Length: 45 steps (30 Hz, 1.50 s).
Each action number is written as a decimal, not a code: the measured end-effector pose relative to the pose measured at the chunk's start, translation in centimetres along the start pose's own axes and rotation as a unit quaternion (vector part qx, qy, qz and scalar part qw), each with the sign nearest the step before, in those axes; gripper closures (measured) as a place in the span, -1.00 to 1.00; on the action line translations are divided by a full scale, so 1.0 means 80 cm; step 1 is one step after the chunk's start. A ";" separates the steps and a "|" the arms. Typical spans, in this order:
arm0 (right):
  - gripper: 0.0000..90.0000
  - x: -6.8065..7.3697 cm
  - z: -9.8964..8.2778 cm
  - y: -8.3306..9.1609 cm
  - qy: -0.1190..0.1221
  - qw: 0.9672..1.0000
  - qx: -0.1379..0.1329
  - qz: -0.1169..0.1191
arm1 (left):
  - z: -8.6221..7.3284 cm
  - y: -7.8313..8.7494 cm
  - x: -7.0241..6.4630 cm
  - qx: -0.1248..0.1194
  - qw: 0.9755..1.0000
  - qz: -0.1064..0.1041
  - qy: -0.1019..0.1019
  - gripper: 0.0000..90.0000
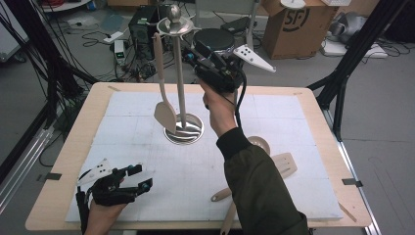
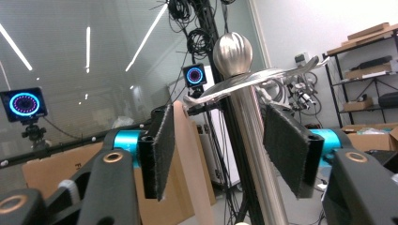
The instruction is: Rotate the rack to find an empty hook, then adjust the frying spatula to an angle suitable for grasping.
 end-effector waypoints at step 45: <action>-0.25 -0.003 -0.034 0.171 0.032 0.994 0.107 -0.009 | -0.001 -0.009 -0.005 0.006 1.000 0.002 -0.013 -0.43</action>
Point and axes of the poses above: each handheld gripper's, and its own axes: y roughly backward along the jaws, z roughly out of its top, x roughly to its left, the point moved 8 cm from there along -y, roughly forward along the jaws
